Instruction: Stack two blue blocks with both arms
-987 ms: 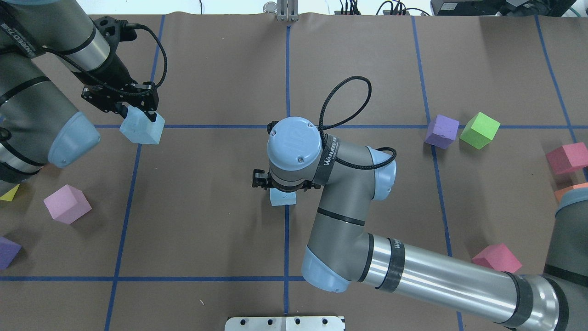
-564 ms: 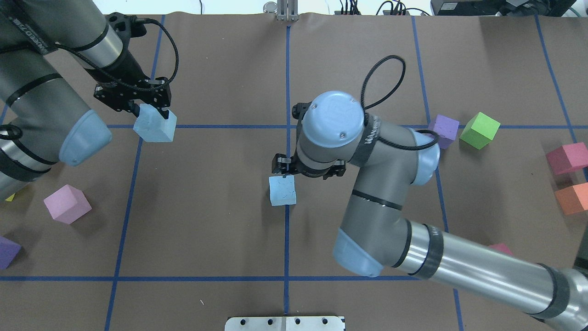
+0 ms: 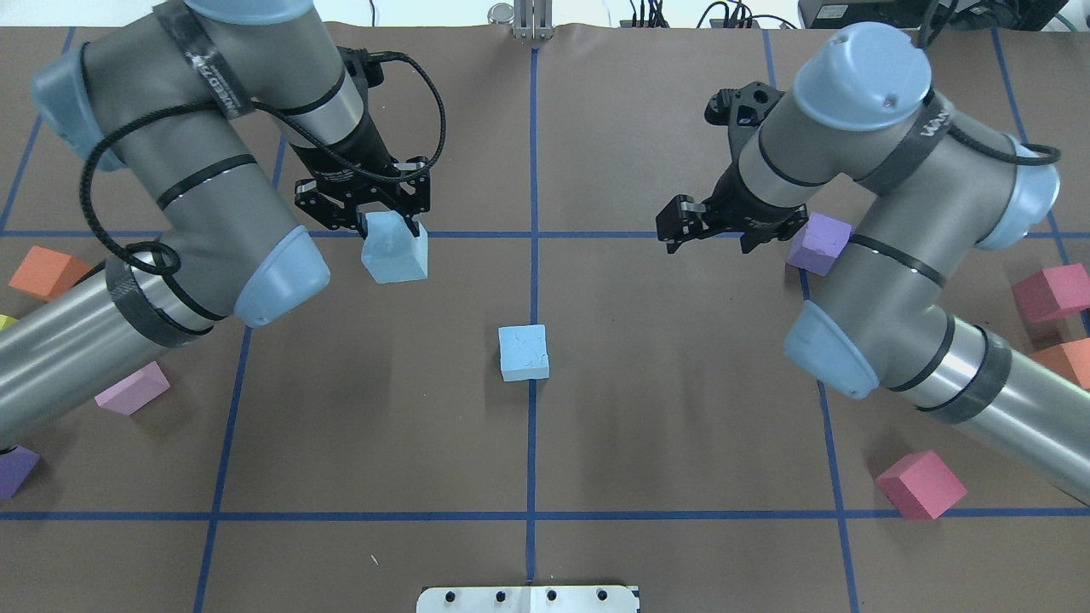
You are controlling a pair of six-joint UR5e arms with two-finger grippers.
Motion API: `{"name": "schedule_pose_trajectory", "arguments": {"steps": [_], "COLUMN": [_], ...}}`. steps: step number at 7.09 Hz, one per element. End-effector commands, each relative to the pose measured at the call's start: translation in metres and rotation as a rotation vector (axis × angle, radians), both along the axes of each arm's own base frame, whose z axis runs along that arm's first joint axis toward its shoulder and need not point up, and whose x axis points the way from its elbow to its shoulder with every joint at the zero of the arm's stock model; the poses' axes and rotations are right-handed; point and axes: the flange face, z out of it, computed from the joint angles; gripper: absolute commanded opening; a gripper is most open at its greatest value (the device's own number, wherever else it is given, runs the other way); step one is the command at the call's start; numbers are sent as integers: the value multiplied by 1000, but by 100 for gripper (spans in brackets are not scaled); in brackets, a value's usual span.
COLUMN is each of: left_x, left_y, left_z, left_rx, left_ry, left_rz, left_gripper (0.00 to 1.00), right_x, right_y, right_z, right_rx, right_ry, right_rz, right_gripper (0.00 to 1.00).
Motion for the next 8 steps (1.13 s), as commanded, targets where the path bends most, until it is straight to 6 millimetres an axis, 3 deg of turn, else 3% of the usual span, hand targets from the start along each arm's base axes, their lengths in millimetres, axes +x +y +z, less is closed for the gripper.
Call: {"name": "schedule_pose_trajectory", "arguments": {"steps": [1,2,3,4,8], "left_x": [46,71,86,92,123], "left_y": [26,38,31,34,64], "left_z": [-19,-29,-49,-55,-52], "left_rx": [47,67,45,46,31], "left_ry": [-41,-55,-56,-55,-59], "left_rz": [-14,-3,-20,-33,-17], "left_gripper": [56,56,56,56,56], "right_x": [45,46,47,47,47], "right_y": [-18,-18,-17,-17,-17], "right_z": [37,40,42,43,44], "right_rx": [44,46,46,44,44], "right_ry": [38,40,42,42,42], "right_rz": [-23,-26,-27,-26,-26], "right_gripper": [100,100,100,100,100]}}
